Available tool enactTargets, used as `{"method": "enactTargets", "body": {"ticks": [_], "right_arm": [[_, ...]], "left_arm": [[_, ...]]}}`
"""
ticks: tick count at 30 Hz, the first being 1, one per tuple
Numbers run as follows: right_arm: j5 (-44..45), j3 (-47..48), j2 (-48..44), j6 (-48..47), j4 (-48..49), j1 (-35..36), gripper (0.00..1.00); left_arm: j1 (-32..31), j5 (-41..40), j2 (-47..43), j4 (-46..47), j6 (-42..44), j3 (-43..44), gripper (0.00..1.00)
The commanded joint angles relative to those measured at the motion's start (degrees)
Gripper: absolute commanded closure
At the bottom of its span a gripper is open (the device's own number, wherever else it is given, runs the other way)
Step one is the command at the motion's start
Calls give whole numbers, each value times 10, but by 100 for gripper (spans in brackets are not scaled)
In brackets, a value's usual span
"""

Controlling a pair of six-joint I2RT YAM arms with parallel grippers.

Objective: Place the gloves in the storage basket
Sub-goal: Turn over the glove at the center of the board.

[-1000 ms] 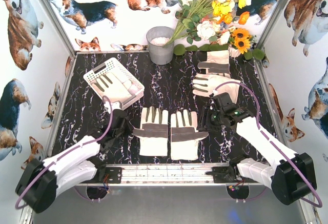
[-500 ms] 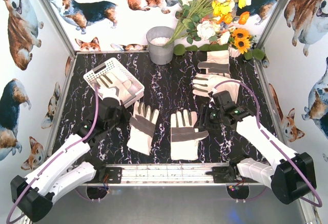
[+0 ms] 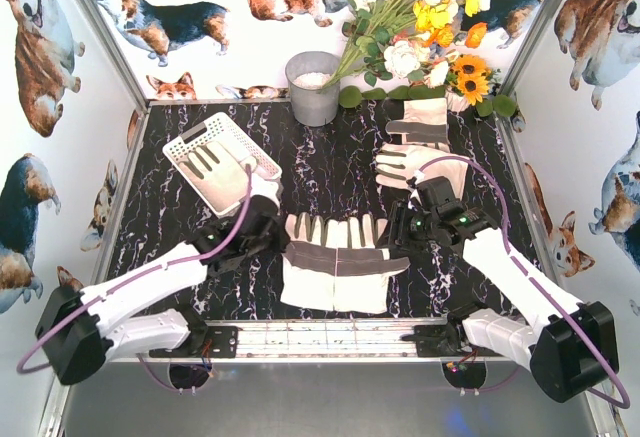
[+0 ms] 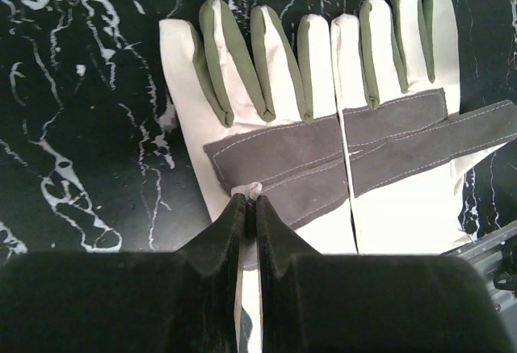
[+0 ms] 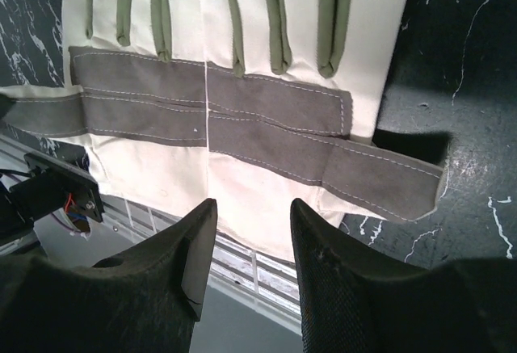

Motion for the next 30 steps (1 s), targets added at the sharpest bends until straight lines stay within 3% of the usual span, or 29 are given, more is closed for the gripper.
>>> {"method": "enactTargets", "body": {"ticks": [1, 10, 19, 30], "right_arm": [[-11, -1, -10, 5, 29, -1, 56], [-14, -11, -6, 8, 36, -1, 56], [38, -51, 47, 3, 30, 0, 57], [50, -138, 97, 34, 132, 0, 62]], "left_arm": [[-32, -31, 36, 37, -10, 53, 100], [-87, -79, 66, 46, -46, 91, 100], [-140, -74, 133, 81, -52, 148, 100], [-181, -101, 196, 108, -70, 197, 100]]}}
